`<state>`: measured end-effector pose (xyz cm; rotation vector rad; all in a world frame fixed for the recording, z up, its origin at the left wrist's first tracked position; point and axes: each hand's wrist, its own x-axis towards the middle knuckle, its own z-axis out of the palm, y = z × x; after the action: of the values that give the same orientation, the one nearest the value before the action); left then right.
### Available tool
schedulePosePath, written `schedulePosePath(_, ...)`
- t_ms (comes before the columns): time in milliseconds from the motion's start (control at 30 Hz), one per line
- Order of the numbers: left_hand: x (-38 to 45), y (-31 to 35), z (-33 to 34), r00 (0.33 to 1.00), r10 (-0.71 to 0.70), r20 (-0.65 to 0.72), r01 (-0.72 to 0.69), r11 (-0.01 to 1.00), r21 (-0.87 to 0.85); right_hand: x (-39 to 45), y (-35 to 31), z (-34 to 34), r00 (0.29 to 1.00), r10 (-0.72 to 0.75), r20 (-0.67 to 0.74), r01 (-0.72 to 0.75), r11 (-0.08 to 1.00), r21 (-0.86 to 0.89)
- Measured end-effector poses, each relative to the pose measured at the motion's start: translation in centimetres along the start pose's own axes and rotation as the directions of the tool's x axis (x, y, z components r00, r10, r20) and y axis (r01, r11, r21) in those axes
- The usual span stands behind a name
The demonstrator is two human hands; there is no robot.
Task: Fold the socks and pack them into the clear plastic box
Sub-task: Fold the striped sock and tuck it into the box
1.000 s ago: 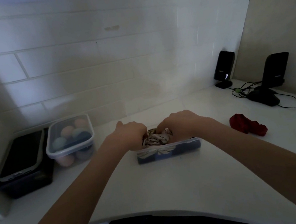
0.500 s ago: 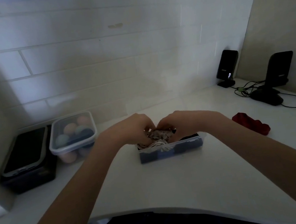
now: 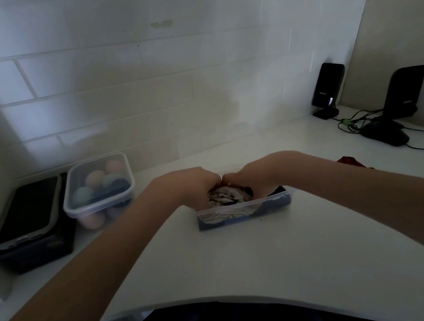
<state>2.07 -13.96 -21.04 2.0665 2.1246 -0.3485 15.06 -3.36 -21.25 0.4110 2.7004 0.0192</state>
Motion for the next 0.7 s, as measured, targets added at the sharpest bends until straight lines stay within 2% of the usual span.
schedulePosePath(133,-0.2,-0.2,0.2,1.0,-0.012,0.012,0.013,0.999,-0.037,0.1,0.3,0.5,0.999,-0.009,-0.042,0.01,1.0,0.017)
schedulePosePath(300,-1.0,-0.5,-0.3,1.0,0.02,0.003,-0.019,0.991,-0.135,-0.3,1.2,0.3,0.998,-0.025,-0.065,0.038,0.977,0.209)
schedulePosePath(367,-1.6,-1.0,-0.9,0.999,0.054,0.005,-0.052,0.981,-0.189,-1.1,1.9,-0.1,0.995,-0.041,-0.093,0.075,0.913,0.401)
schedulePosePath(433,-2.2,-1.7,-1.5,0.997,0.071,0.022,-0.063,0.969,-0.238,-2.1,2.5,-0.4,0.988,-0.046,-0.146,0.125,0.798,0.589)
schedulePosePath(500,-2.6,-2.4,-1.8,0.998,0.056,0.016,-0.049,0.955,-0.292,-3.2,3.3,-0.5,0.972,-0.029,-0.235,0.189,0.693,0.696)
schedulePosePath(633,-2.7,-2.6,-1.7,0.984,-0.005,-0.176,-0.082,0.87,-0.486,-5.7,5.2,0.2,0.895,0.118,-0.431,0.286,0.59,0.755)
schedulePosePath(700,-2.5,-1.8,-1.2,0.954,-0.034,-0.297,-0.121,0.866,-0.485,-6.9,6.2,1.6,0.818,0.265,-0.511,0.267,0.613,0.744)
